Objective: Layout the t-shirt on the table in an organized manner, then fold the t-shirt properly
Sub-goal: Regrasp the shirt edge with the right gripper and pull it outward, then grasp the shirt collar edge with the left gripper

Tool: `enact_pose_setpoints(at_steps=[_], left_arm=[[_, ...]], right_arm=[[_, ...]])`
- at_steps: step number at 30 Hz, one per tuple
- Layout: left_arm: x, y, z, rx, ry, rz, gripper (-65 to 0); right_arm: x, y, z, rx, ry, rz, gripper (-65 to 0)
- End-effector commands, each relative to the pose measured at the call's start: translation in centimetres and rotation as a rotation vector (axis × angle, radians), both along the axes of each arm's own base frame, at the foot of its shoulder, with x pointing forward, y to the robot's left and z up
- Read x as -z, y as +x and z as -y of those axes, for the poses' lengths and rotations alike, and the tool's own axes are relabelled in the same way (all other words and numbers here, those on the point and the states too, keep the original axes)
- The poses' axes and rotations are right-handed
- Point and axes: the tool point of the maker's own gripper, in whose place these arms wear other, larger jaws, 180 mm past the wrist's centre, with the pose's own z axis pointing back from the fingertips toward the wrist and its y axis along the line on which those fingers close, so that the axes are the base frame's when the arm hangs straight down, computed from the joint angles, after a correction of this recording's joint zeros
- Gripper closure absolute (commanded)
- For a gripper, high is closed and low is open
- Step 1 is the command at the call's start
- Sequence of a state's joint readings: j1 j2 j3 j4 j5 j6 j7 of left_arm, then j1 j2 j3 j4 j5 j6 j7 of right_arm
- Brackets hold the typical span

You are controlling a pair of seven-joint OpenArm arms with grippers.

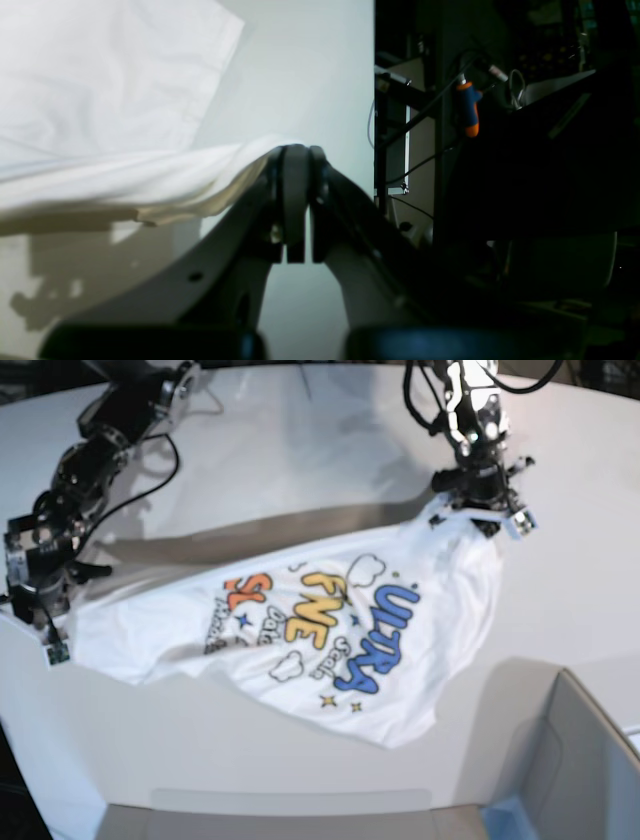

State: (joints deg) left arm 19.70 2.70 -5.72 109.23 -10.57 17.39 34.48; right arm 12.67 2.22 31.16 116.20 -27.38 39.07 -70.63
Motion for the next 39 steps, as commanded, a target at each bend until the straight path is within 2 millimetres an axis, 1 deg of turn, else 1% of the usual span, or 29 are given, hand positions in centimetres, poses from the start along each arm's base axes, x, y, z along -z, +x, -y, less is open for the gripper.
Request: enact_pose_setpoints(at_steps=[1,4,7,9,13,16,17,18,20,22,24,26,28,32,36,39], left_arm=[[-0.4,-0.7,-0.8,-0.015,0.036,0.004,-2.1],[1.2,-3.6,-0.9,-0.017,0.040,-0.072,-2.0],[2.1,-5.6,-0.8,-0.011,0.044,-0.118,-2.0],[2.0,-5.8,-0.8,-0.011,0.045,-0.118,-2.0],[2.0,-5.5,-0.5,-0.003,0.037,-0.118,-2.2],[1.5,-4.1,2.0,0.073,0.004,-0.097,-3.2],[1.1,-3.5,3.3,0.113,-0.016,-0.092,-5.1],[1.2,-3.3,4.6,0.150,-0.035,-0.098,-7.3],[0.9,-2.7,7.2,0.214,-0.072,-0.092,-14.2],[0.5,-1.8,8.6,0.247,-0.087,-0.070,-21.2],[0.3,-1.4,9.5,0.271,-0.099,-0.065,-27.1],[0.4,-1.5,10.1,0.286,-0.107,-0.071,-28.9],[0.3,-1.2,10.1,0.288,-0.109,-0.070,-28.7],[1.5,-2.2,9.2,0.315,-0.102,-0.160,-28.7],[1.6,-2.5,8.4,0.334,-0.076,-0.180,-28.8],[1.6,-2.4,8.3,0.334,-0.071,-0.178,-28.8]], right_arm=[[-1.0,-0.4,1.0,0.020,-0.035,0.010,0.0],[-0.4,-1.9,2.9,0.094,-0.014,0.004,0.0],[1.1,-2.7,3.5,0.116,0.005,-0.037,0.0],[1.6,-2.9,3.4,0.110,0.007,-0.056,0.0],[2.0,-2.6,2.3,0.072,0.000,-0.071,0.0],[2.0,-2.3,2.0,0.059,-0.003,-0.072,0.0],[2.0,-2.3,2.0,0.059,-0.003,-0.074,0.0],[2.0,-2.3,2.0,0.059,-0.003,-0.074,0.0],[2.1,-2.3,1.9,0.059,-0.001,-0.074,0.0],[2.1,-2.4,2.0,0.060,-0.002,-0.074,0.0],[2.2,-2.4,2.0,0.060,-0.003,-0.078,0.0],[2.5,-2.7,2.0,0.059,-0.003,-0.090,0.0],[2.7,-2.8,2.0,0.055,-0.004,-0.095,0.0],[3.1,-3.1,1.9,0.054,-0.004,-0.107,0.0],[3.1,-3.1,1.9,0.054,-0.004,-0.107,0.0],[3.1,-3.1,1.9,0.054,-0.004,-0.107,0.0]])
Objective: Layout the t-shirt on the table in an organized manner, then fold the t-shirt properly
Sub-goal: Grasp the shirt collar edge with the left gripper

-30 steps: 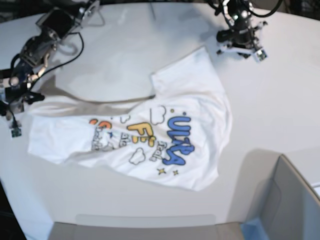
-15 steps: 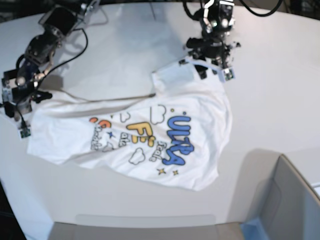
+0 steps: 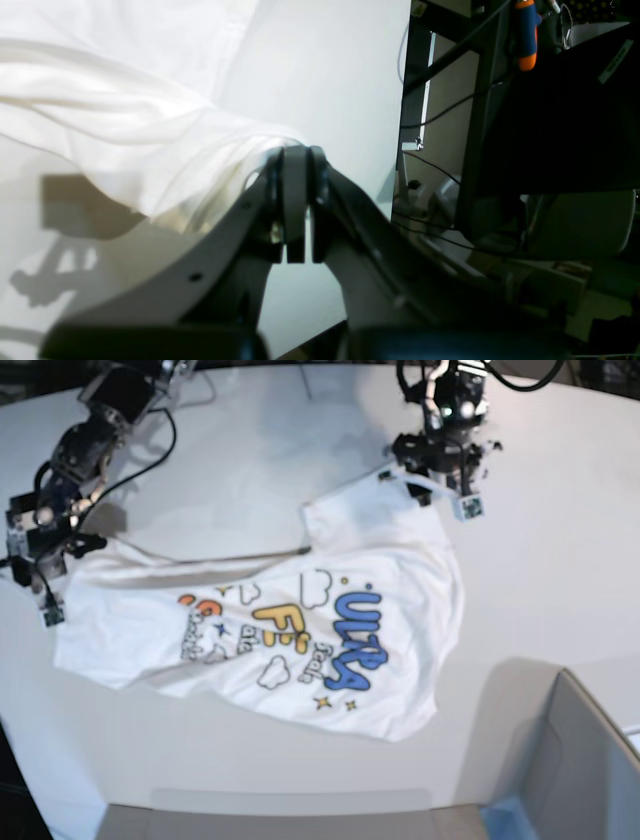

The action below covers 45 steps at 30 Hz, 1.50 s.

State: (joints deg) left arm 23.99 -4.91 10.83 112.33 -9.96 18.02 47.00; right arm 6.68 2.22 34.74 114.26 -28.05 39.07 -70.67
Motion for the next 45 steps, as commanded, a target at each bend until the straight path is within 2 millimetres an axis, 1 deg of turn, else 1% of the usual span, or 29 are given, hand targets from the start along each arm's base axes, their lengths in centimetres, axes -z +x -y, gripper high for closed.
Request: enact_pose_setpoints(at_steps=[1,4,6,7,10,12,14,15,18,21,24,30,32,36,40,45], left_arm=[[-1.0,0.5,0.0,0.001,0.004,0.039,-28.8],[-1.8,1.3,-0.1,-0.005,0.012,0.098,-28.8],[-2.0,1.2,0.2,-0.003,-0.009,0.132,-28.8],[-2.2,1.2,0.7,0.018,-0.043,0.154,-28.8],[-2.8,1.1,0.4,0.049,-0.149,0.241,-28.8],[-3.6,0.8,0.7,0.087,-0.256,0.312,-28.8],[-4.2,0.6,0.8,0.124,-0.323,0.339,-28.8],[-4.0,0.4,0.7,0.140,-0.343,0.327,-28.8],[-1.9,-0.6,0.8,0.160,-0.377,0.231,-28.7],[-1.1,0.2,0.9,0.160,-0.387,0.216,-28.5],[-0.2,-0.1,0.5,0.141,-0.390,0.193,-27.3],[0.0,-0.3,0.3,0.142,-0.385,0.184,-27.3],[0.4,-1.1,0.2,0.137,-0.379,0.165,-27.3],[0.8,-1.6,0.2,0.133,-0.380,0.145,-27.3],[1.5,-3.3,0.1,0.125,-0.380,0.108,-27.3],[2.1,-4.0,0.0,0.151,-0.345,0.074,-27.3]], right_arm=[[-1.1,0.6,0.2,-0.016,-0.021,0.027,0.0],[-1.1,0.6,0.2,-0.016,-0.021,0.027,0.0],[-1.1,0.6,0.2,-0.016,-0.021,0.027,0.0],[-1.1,0.6,0.2,-0.016,-0.021,0.027,0.0],[-1.2,0.6,0.2,-0.016,-0.023,0.027,0.0],[-1.2,0.5,0.3,-0.016,-0.024,0.027,0.0],[-1.2,0.5,0.3,-0.016,-0.024,0.025,0.0],[-1.2,0.5,0.3,-0.016,-0.024,0.025,0.0],[-1.2,0.5,0.3,-0.016,-0.025,0.027,0.0],[-1.2,0.5,0.2,-0.016,-0.023,0.027,0.0],[-1.2,0.5,0.2,-0.016,-0.023,0.027,0.0],[-1.2,0.5,0.3,-0.016,-0.025,0.027,0.0],[-1.2,0.5,0.3,-0.016,-0.025,0.027,0.0],[-1.2,0.5,0.3,-0.016,-0.025,0.027,0.0],[-1.3,0.5,0.3,-0.016,-0.026,0.028,0.0],[-1.3,0.5,0.3,-0.016,-0.026,0.029,0.0]])
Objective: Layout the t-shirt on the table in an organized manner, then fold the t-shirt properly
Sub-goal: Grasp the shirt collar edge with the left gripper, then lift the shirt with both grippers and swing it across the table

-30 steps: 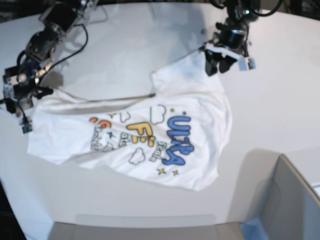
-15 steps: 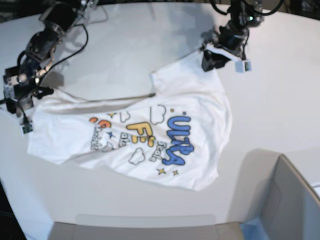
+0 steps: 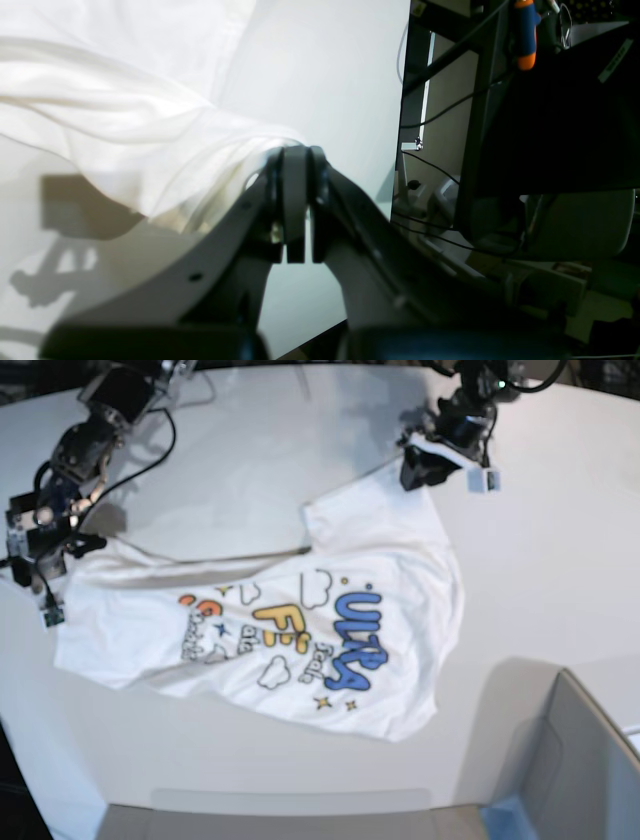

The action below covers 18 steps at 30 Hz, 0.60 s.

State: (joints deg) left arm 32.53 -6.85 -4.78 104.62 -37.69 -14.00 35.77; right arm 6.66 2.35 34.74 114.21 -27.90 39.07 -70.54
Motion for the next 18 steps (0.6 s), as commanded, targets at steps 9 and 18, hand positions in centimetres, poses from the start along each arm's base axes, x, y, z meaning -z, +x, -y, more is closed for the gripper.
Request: enact_pose_setpoints(at_steps=[9,18], left_arm=[[2.7,-1.0,3.7,0.105,-0.021,-0.083,-27.3],[2.3,1.2,5.6,0.143,-0.050,-0.043,-16.2]], right_arm=[[-1.3,0.5,0.2,-0.013,-0.027,0.029,0.0],[-1.3,0.2,0.5,-0.004,-0.030,0.025,0.0]])
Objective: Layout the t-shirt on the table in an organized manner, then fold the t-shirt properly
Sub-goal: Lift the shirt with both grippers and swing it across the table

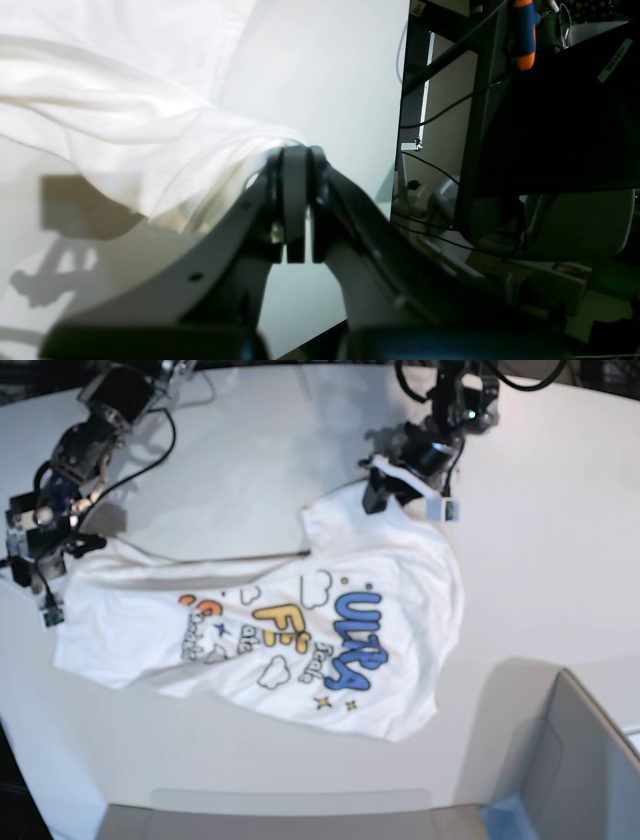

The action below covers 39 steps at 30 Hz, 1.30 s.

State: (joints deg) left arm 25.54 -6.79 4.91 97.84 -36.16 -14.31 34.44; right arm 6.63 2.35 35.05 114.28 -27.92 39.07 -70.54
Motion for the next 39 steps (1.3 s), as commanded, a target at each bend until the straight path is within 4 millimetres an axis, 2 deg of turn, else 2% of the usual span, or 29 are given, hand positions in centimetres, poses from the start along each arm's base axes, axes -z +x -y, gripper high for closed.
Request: enact_pose_setpoints(at_steps=[1,4,5,8,10,12,15,20,22,24,29,32,35,39], left_arm=[[0.8,-0.9,-0.1,0.011,0.018,-0.050,-13.0],[0.0,0.8,-0.2,0.007,0.019,-0.011,-1.8],[-0.3,1.3,-0.2,0.007,0.019,0.001,0.0],[-1.4,2.9,0.4,-0.006,0.001,0.049,0.0],[-2.8,4.2,0.6,-0.011,-0.008,0.098,0.0],[-5.1,5.7,0.8,-0.011,-0.011,0.168,0.0],[-9.6,8.1,0.7,-0.020,-0.016,0.310,0.0],[-16.9,13.1,-2.5,-0.102,0.016,0.539,0.0],[-19.1,15.3,-3.9,-0.164,0.022,0.591,0.0],[-21.2,17.5,-4.8,-0.205,0.022,0.617,0.0],[-27.5,23.0,-4.8,-0.194,0.002,0.688,0.0],[-28.6,26.4,-6.1,-0.237,-0.003,0.675,0.0],[-29.7,29.1,-7.9,-0.284,-0.015,0.662,0.0],[-32.2,32.1,-10.4,-0.346,-0.053,0.670,0.0]], right_arm=[[-1.1,0.3,0.3,-0.010,-0.030,0.021,0.0],[-1.0,0.2,0.2,-0.016,-0.027,0.018,0.0],[-1.1,0.4,0.1,-0.019,-0.026,0.022,0.0],[-1.1,1.0,-0.5,-0.043,0.003,0.045,0.0],[-1.8,1.9,-0.9,-0.062,0.029,0.084,0.0],[-2.5,2.7,-1.3,-0.079,0.045,0.118,0.0],[-4.5,4.4,-1.7,-0.096,0.059,0.191,0.0],[-9.4,7.4,-1.8,-0.108,0.061,0.338,0.0],[-11.5,8.5,-1.9,-0.113,0.055,0.394,0.0],[-13.3,10.4,-3.1,-0.161,0.052,0.422,0.0],[-16.3,15.4,-6.6,-0.321,0.002,0.402,0.0],[-17.9,18.0,-8.3,-0.377,0.002,0.391,0.0],[-19.0,20.1,-8.8,-0.397,0.019,0.372,0.0],[-20.5,23.5,-9.7,-0.454,0.079,0.383,0.0]])
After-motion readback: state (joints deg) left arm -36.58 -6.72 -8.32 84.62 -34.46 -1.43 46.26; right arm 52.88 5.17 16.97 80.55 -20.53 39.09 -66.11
